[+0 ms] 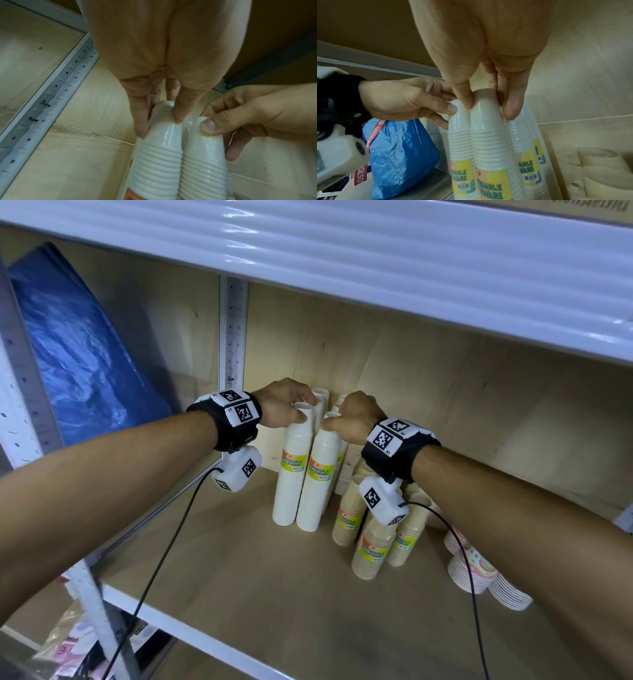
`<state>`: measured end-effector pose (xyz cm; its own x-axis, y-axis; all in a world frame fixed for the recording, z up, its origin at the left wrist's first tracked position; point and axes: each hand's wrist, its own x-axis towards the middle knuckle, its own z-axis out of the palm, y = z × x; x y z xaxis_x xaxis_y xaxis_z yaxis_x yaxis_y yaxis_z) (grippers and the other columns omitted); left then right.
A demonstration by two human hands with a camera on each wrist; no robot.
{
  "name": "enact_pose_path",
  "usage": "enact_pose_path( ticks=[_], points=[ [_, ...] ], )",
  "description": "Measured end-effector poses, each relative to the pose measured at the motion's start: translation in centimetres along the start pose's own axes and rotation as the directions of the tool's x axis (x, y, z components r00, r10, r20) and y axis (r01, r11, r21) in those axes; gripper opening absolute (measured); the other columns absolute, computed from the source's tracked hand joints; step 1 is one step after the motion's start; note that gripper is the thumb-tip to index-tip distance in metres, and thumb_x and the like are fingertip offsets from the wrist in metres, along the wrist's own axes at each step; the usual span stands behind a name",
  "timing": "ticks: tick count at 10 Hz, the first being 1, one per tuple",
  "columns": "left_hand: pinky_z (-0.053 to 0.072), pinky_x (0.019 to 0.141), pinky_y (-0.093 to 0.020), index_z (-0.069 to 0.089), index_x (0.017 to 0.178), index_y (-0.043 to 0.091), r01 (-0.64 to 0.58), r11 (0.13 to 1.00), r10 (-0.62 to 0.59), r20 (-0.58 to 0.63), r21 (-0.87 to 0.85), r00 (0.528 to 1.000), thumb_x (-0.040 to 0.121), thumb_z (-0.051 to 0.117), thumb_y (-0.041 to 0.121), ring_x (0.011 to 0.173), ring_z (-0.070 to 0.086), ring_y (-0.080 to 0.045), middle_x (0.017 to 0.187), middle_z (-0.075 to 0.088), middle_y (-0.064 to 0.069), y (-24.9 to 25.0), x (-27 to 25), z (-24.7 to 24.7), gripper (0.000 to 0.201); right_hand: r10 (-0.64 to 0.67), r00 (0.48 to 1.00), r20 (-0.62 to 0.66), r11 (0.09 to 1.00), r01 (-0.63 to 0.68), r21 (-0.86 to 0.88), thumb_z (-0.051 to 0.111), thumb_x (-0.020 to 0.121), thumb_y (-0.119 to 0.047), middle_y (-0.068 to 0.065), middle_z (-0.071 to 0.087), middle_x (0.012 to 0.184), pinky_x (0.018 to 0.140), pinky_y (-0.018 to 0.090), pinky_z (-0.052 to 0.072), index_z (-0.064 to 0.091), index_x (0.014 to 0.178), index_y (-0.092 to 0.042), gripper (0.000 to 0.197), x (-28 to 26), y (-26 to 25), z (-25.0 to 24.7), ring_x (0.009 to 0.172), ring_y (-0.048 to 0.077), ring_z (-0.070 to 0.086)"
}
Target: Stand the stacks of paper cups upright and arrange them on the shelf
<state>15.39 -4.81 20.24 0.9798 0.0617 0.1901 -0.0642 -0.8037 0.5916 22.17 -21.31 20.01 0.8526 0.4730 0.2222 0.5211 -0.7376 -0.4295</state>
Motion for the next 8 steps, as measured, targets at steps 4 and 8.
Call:
enact_pose_path(
  ticks=[4,8],
  points=[
    [0.053,0.077,-0.03,0.059,0.128,0.017,0.005,0.998,-0.004,0.007,-0.063,1.0,0.089,0.065,0.01,0.096,0.055,-0.019,0.123,0.053,-0.003,-0.2,-0.1,0.2,0.041,-0.028,1.0,0.006,0.999,0.029,-0.04,0.075,0.074,-0.038,-0.001,0.06,0.082,0.05,0.024,0.035,0.062,0.09,-0.012,0.033,-0.7,-0.6,-0.3,0.079,0.018,0.06],
    [0.05,0.09,-0.032,0.058,0.129,0.026,-0.02,0.998,0.023,-0.049,0.057,0.999,0.087,0.07,0.028,0.107,0.06,-0.02,0.121,0.056,-0.003,0.3,-1.1,-2.1,0.043,-0.071,0.992,-0.107,0.997,0.07,-0.009,0.069,0.082,-0.048,-0.002,0.054,0.1,0.072,0.028,0.043,0.06,0.11,-0.013,0.046,-3.2,-1.7,-2.2,0.088,0.015,0.051]
  ],
)
